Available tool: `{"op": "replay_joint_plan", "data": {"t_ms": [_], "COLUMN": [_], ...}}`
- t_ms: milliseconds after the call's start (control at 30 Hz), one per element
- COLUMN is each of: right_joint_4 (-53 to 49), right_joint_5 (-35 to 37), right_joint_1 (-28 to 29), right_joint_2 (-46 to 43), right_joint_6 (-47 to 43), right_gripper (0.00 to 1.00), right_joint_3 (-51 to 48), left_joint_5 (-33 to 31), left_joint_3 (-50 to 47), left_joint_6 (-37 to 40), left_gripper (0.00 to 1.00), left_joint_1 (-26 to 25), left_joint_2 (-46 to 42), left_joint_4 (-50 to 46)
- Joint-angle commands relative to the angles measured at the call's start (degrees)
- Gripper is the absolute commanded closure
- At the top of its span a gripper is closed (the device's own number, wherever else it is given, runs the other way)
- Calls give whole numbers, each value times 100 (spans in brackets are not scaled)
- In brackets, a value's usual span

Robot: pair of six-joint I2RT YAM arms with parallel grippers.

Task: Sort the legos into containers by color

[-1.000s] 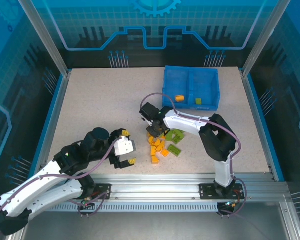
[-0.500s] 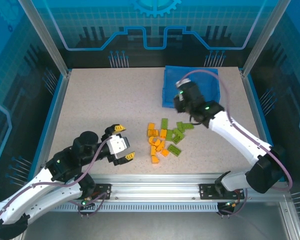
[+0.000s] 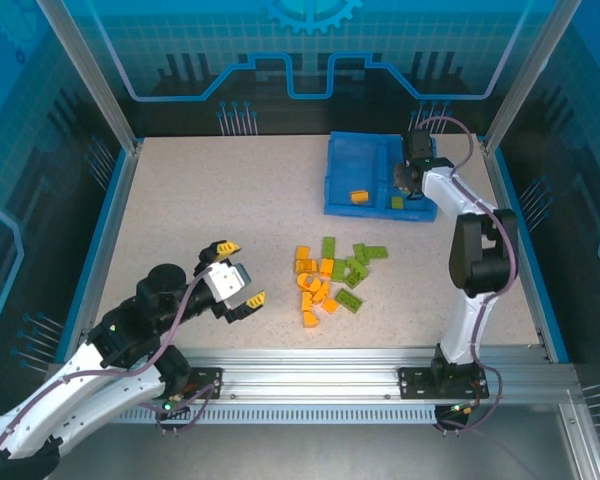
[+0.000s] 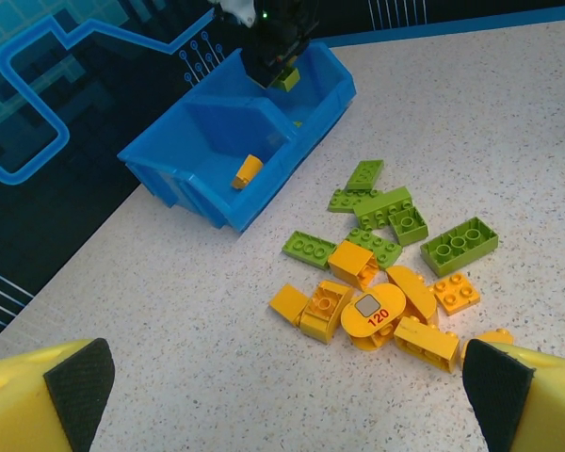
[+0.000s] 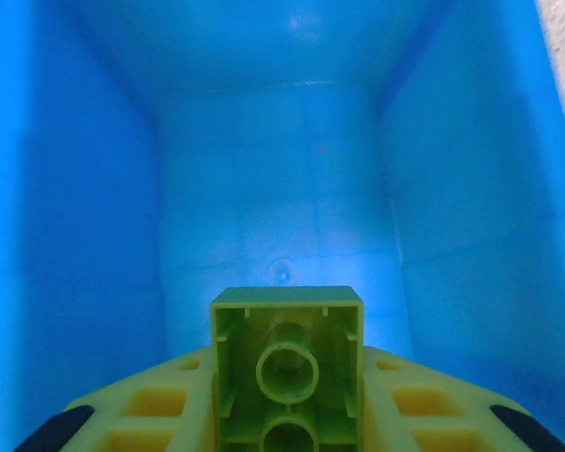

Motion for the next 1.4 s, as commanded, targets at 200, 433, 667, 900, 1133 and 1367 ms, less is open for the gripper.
{"op": "replay_joint_plan", "data": {"t_ms": [200, 433, 667, 900, 1133, 1367], "right_joint_4": [-736, -741, -688, -1481, -2086, -2200], "right_joint_5": [-507, -811, -2003, -3089, -3149, -2922], "right_joint_1": [-155, -158, -80, 684, 1929, 2169], "right_joint_2": [686, -411, -2802, -5267, -6319, -6663], "right_joint_6": [248, 424, 695, 677, 1066, 1327], "right_gripper": [55, 53, 37, 15, 6, 5], "right_joint_3": [935, 493, -1256, -2821, -3630, -3989], "left_joint_5": [-130, -646, -1132, -998, -967, -1310], "left_joint_3": [9, 1030, 2240, 2864, 3649, 4021], "left_joint_6": [-587, -2550, -5855, -7222, -7800, -7667], "left_gripper": [1, 1, 5, 6, 10, 32], "left_joint_1": [170, 249, 244, 241, 247, 395], "left_joint_2": [237, 1251, 3289, 5276, 7111, 8055], "left_joint_4": [284, -33, -852, -583, -847, -726]}}
